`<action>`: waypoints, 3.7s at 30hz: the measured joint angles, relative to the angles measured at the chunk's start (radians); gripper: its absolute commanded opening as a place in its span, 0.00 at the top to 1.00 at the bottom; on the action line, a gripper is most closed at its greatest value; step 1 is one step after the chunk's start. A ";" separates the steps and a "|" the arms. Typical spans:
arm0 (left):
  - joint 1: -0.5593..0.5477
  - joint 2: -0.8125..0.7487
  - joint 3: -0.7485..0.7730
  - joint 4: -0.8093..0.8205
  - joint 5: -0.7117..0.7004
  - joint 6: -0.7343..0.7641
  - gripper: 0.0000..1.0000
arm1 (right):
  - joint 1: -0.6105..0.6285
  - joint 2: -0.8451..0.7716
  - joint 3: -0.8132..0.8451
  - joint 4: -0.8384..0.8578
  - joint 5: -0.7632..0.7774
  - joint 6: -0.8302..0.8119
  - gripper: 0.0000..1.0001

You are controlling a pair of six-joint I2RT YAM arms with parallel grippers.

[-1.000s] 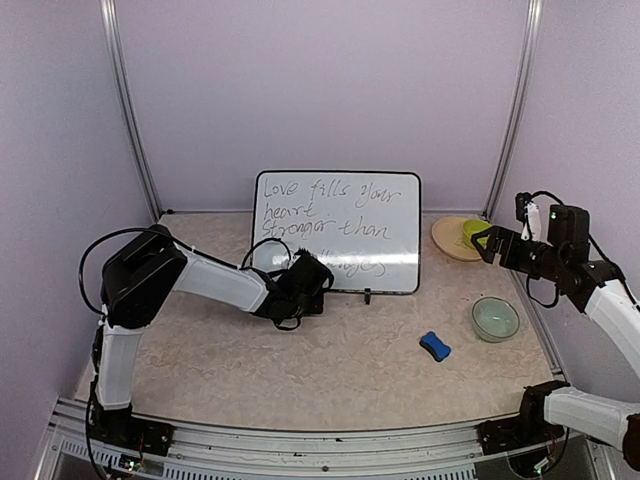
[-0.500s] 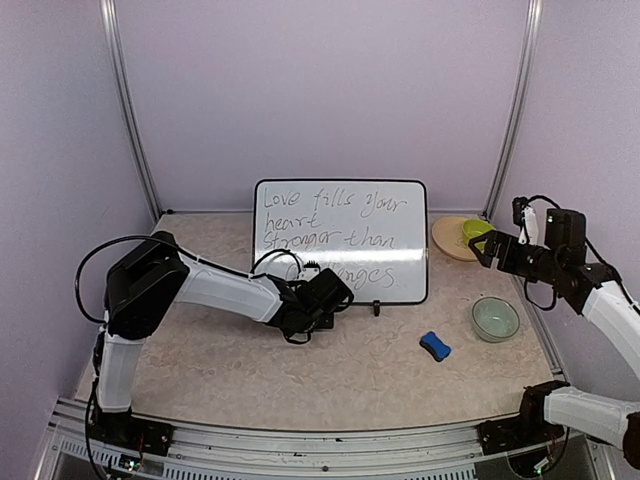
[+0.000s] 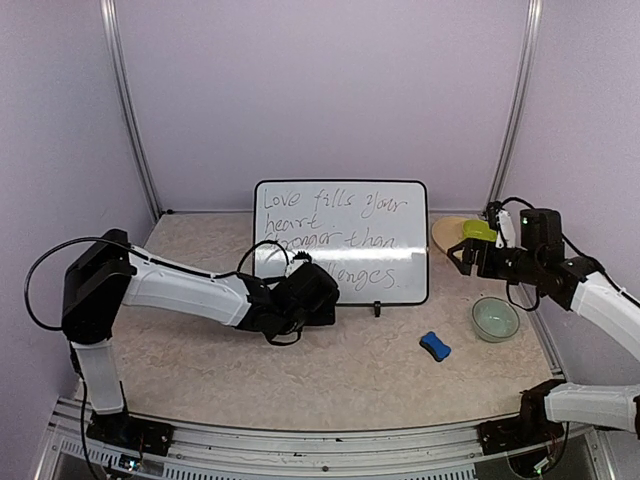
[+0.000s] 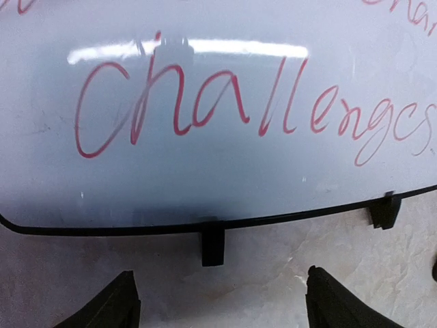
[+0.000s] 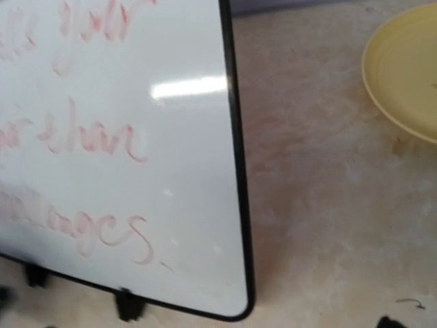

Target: Erase the whiteboard

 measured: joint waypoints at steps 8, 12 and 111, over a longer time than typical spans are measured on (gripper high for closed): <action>-0.025 -0.327 -0.204 0.124 -0.053 0.087 0.01 | 0.263 0.185 0.126 -0.066 0.359 -0.033 0.00; -0.010 -0.477 -0.289 0.164 -0.117 0.173 0.01 | 0.322 0.261 0.180 -0.083 0.514 -0.033 0.00; 0.549 -0.837 -0.315 0.056 0.124 0.487 0.01 | 0.685 1.009 0.368 0.078 0.810 0.398 1.00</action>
